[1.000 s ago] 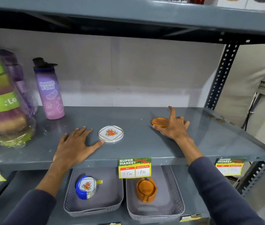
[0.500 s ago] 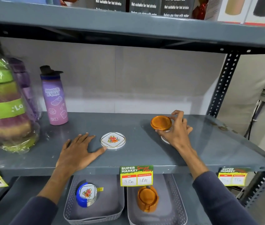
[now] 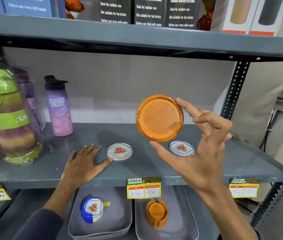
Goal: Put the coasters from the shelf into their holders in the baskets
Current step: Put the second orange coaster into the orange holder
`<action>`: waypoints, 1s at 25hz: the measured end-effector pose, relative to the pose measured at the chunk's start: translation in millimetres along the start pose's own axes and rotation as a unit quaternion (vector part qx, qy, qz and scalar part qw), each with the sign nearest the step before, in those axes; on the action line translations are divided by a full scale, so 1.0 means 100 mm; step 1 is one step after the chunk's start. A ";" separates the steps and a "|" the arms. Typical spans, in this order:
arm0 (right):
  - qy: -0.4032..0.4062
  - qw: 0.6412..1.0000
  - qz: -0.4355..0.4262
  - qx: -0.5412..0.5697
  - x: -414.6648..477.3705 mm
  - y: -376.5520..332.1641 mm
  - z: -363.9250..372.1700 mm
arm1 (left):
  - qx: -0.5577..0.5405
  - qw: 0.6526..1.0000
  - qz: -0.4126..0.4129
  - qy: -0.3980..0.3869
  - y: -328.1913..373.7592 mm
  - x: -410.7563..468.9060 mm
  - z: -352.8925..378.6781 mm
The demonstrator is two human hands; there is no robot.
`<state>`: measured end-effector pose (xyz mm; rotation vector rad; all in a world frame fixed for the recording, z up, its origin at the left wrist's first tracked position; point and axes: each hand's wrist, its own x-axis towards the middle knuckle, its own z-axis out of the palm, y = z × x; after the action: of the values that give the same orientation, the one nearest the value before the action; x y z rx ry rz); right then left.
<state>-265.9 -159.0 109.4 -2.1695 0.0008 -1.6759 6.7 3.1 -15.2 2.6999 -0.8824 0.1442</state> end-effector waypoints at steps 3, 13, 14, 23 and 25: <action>-0.009 1.000 0.014 0.022 -0.11 0.02 0.02 | 0.005 1.000 -0.003 -0.006 0.01 0.00 -0.01; -0.140 0.975 0.101 0.138 -1.23 -0.10 0.50 | -0.007 1.000 -0.002 -0.020 0.01 -0.03 -0.08; -0.155 0.971 0.112 0.142 -1.37 -0.10 0.56 | -0.006 1.000 -0.004 -0.014 0.00 -0.02 -0.07; -0.289 0.921 0.230 0.123 -2.49 0.45 0.82 | -0.019 1.000 -0.002 0.009 0.00 0.01 -0.04; -0.292 0.914 0.266 0.091 -2.68 0.75 0.83 | -0.021 1.000 0.002 0.015 -0.01 0.02 -0.03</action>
<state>-246.9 -138.3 -180.0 -2.1786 0.2353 -0.6759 9.4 3.7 -12.3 2.6497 -0.8726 0.1653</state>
